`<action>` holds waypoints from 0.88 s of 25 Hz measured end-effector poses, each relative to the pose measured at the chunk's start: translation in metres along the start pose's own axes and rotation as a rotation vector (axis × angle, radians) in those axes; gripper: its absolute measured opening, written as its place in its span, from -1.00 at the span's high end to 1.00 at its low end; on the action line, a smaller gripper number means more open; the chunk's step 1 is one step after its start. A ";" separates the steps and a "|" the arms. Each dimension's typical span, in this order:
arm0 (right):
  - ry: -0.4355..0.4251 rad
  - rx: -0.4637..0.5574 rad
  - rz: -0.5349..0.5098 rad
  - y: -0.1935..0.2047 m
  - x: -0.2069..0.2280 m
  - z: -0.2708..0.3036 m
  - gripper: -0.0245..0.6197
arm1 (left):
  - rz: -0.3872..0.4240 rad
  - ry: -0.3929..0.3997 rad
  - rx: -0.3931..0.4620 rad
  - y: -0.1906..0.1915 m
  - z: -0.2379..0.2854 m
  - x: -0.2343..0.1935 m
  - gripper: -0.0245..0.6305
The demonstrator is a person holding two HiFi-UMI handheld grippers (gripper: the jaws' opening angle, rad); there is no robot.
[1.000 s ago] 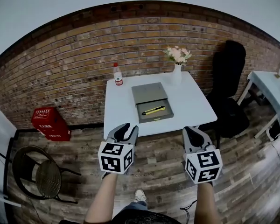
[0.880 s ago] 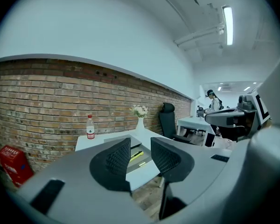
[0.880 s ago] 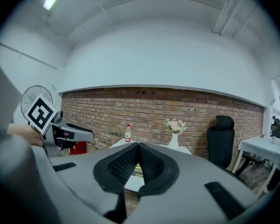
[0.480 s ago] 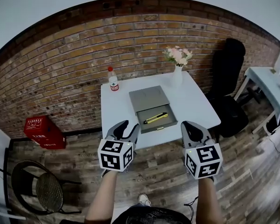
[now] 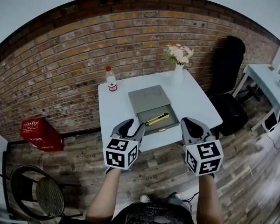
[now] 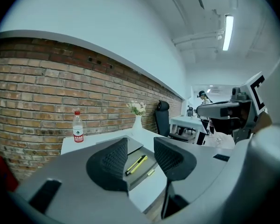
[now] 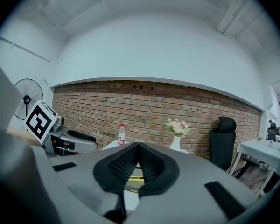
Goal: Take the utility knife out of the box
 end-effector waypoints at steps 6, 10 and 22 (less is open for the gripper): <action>-0.006 -0.003 0.014 0.008 0.013 0.015 0.87 | 0.000 -0.003 -0.022 0.003 0.021 -0.006 0.38; -0.031 0.008 0.021 0.011 0.029 0.033 0.87 | 0.018 0.004 -0.045 0.006 0.043 -0.008 0.38; -0.168 0.000 -0.005 0.014 0.101 0.117 0.87 | 0.074 0.024 -0.133 0.015 0.138 -0.006 0.38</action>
Point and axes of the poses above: the fingertips, and each gripper's own axes: z forward along the fingers, x to its right, y out of its underside, the point moved 8 cm from there along -z, backward along the fingers, and after that the axes turned 1 degree about x, right-handed, at the moved point
